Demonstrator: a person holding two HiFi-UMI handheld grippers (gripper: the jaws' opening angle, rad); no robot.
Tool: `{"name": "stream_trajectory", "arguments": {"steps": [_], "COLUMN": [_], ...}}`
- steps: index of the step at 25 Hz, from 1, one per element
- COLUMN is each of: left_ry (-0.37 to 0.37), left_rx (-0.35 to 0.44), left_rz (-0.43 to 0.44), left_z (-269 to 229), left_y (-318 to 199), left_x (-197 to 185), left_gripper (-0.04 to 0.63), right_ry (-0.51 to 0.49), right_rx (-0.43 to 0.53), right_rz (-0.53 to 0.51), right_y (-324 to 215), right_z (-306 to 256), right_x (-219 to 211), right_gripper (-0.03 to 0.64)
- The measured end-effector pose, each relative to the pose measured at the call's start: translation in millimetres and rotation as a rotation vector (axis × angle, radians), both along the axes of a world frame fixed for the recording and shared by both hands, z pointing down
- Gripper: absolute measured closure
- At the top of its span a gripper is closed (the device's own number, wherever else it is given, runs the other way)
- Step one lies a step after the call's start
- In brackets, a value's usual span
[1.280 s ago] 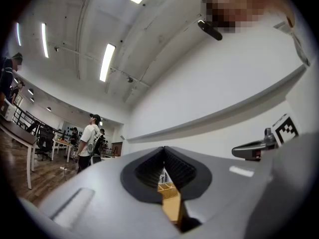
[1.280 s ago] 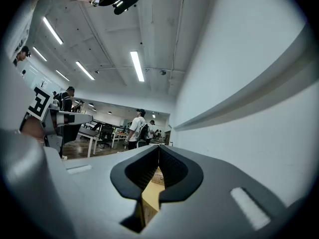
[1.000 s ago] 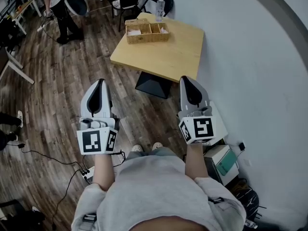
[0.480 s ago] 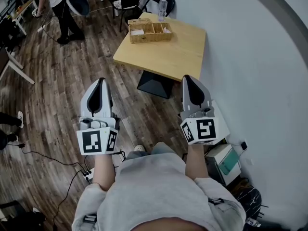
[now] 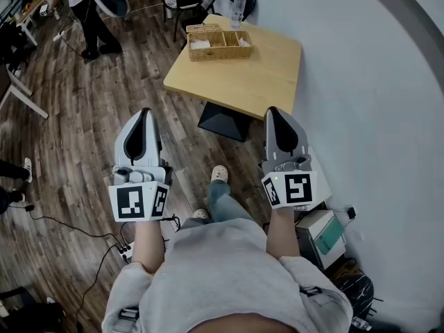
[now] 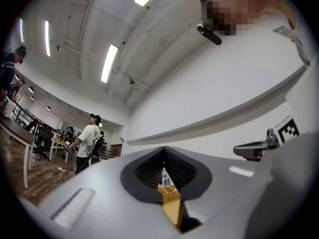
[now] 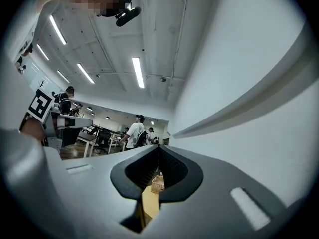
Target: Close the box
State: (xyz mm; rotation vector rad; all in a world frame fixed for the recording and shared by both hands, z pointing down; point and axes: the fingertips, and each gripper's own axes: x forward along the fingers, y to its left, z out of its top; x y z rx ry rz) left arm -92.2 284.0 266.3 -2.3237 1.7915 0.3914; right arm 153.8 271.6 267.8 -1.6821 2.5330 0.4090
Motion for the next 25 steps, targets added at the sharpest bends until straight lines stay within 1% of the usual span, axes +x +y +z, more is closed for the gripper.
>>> {"name": "stream_trajectory", "arguments": {"steps": [3, 7, 12, 17, 25], "left_ry": [0.003, -0.004, -0.008, -0.001, -0.003], "left_rx": [0.001, 0.006, 0.016, 0.025, 0.043], "left_rz": [-0.008, -0.024, -0.041, -0.059, -0.093], "left_z": [2.2, 0.3, -9.2, -16.8, -27.4], "left_y": [-24.8, -68.4, -126.6, -173.3, -230.8], "left_x": [0.4, 1.8, 5.9, 9.7, 20.9], "left_gripper": [0.537, 0.537, 0.538, 0.538, 0.538], "right_ry": [0.0, 0.016, -0.002, -0.006, -0.027], "right_rx": [-0.021, -0.005, -0.001, -0.003, -0.008], "right_rz": [-0.038, -0.065, -0.098, -0.107, -0.119], "right_y": [-27.5, -74.8, -138.5, -194.3, -262.3], "right_z": [4.1, 1.6, -7.4, -16.0, -23.7], "right_x": [-5.6, -12.7, -13.5, -9.9, 5.5], "right_gripper": [0.614, 0.612, 0.612, 0.612, 0.612]}}
